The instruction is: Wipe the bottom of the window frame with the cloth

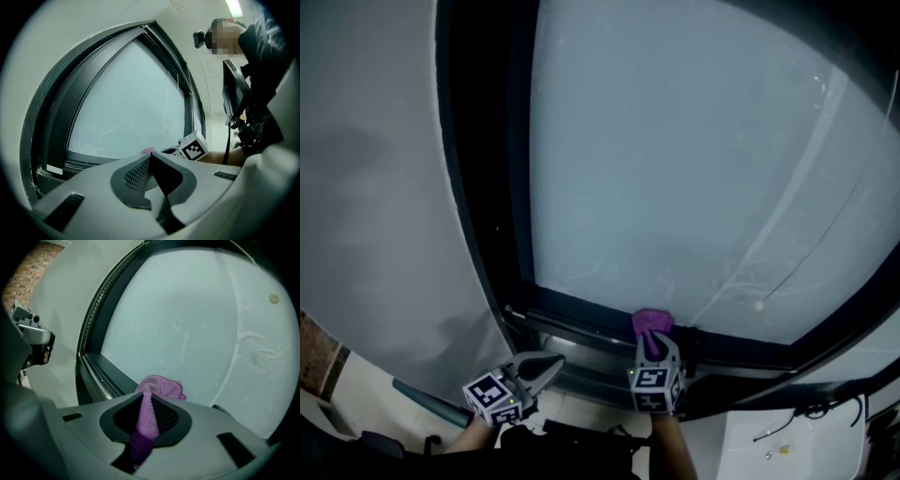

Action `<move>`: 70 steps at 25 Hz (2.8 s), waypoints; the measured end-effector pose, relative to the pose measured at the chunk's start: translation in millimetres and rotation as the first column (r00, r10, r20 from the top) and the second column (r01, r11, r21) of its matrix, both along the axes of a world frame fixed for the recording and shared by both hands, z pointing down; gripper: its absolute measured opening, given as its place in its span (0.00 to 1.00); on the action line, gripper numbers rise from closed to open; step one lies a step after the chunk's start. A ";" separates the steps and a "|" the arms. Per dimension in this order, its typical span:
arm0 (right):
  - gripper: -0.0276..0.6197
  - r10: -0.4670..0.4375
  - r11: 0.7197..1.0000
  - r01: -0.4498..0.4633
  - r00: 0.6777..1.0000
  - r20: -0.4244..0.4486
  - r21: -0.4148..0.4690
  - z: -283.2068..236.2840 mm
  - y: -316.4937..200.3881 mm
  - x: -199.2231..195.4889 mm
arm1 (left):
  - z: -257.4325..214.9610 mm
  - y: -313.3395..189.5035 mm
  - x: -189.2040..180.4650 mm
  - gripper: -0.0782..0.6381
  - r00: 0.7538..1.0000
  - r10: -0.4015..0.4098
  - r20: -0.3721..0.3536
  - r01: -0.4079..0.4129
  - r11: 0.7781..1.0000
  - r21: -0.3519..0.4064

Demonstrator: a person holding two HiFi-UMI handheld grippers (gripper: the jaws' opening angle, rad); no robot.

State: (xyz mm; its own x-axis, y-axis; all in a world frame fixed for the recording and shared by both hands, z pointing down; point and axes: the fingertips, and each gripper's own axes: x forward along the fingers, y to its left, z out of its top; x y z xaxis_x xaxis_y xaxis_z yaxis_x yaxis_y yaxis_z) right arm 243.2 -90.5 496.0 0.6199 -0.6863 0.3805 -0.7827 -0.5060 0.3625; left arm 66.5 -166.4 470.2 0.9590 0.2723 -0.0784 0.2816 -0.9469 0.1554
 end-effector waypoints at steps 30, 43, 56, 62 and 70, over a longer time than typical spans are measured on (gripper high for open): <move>0.14 0.281 0.718 -0.372 0.928 0.244 0.588 -7.7 65.6 14.8 | 18.6 -2.6 7.6 0.10 0.997 0.077 0.025 -0.076 0.997 -0.023; 0.14 0.121 0.873 -0.177 0.981 0.150 0.454 -2.7 90.6 26.7 | 5.2 50.8 53.0 0.10 0.995 0.102 0.013 -0.101 0.993 -0.066; 0.14 0.064 0.982 -0.043 0.992 -0.109 0.186 0.5 114.5 35.9 | 10.6 82.5 73.2 0.10 0.993 0.111 0.031 -0.110 0.993 -0.043; 0.14 0.045 0.996 -0.028 0.975 -0.215 0.082 -2.9 128.6 46.8 | 6.1 89.8 81.9 0.10 0.993 0.116 0.020 -0.115 0.993 -0.037; 0.14 0.043 0.994 -0.023 0.981 -0.188 0.109 -19.8 135.7 61.5 | 6.4 94.7 86.6 0.10 0.992 0.123 0.027 -0.122 0.992 -0.037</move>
State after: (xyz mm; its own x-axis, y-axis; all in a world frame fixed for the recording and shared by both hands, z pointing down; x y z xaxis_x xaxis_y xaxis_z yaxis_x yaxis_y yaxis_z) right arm 304.7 45.2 476.1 0.6967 -0.6944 0.1800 -0.6872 -0.5740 0.4452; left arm 153.1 -71.7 476.7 0.9204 0.3860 -0.0622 0.3904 -0.8992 0.1976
